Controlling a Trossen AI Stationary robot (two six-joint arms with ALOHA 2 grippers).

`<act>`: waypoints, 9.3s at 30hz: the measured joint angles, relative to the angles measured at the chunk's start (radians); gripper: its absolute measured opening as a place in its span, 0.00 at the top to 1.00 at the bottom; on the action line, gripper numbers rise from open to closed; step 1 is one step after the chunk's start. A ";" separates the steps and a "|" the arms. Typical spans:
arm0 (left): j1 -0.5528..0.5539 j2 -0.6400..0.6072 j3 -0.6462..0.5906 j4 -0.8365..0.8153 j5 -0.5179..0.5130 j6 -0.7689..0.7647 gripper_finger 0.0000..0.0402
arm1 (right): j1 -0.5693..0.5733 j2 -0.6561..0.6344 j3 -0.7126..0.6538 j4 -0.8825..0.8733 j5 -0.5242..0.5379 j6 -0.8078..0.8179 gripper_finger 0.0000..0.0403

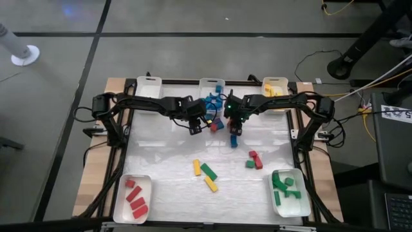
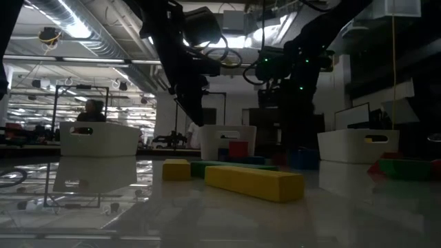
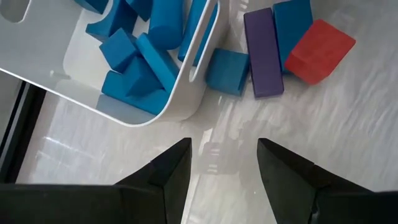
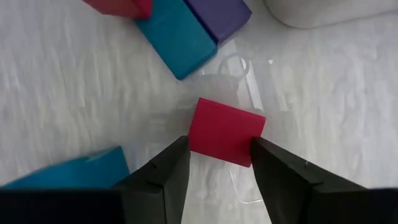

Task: Sort blocks
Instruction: Put the red block into the bottom left white bin

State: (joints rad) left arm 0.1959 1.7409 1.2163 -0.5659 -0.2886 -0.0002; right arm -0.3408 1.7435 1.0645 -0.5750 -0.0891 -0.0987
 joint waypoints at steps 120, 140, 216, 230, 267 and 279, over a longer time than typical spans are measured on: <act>0.000 0.001 0.000 0.001 0.000 -0.026 0.58 | 0.079 0.079 0.079 -0.108 0.351 -0.425 0.37; 0.000 0.001 0.000 0.001 0.000 -0.026 0.58 | -0.029 0.079 0.079 -0.167 0.219 -0.300 0.37; -0.059 -0.595 0.000 -0.317 0.042 -0.687 0.58 | 0.186 0.081 0.392 0.203 0.195 -0.285 0.65; -0.059 -0.585 0.000 -0.278 0.043 -0.711 0.58 | 0.265 0.080 0.396 0.566 0.314 -0.352 0.65; -0.058 -0.478 0.000 -0.088 0.041 -0.677 0.58 | 0.265 0.079 0.396 0.594 0.306 -0.352 0.65; -0.058 -0.479 0.000 -0.094 0.040 -0.681 0.58 | 0.296 0.079 0.396 0.637 0.314 -0.404 0.65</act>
State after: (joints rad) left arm 0.1375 1.2621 1.2167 -0.6601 -0.2482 -0.6811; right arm -0.0446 1.8226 1.4601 0.0624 0.2250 -0.5026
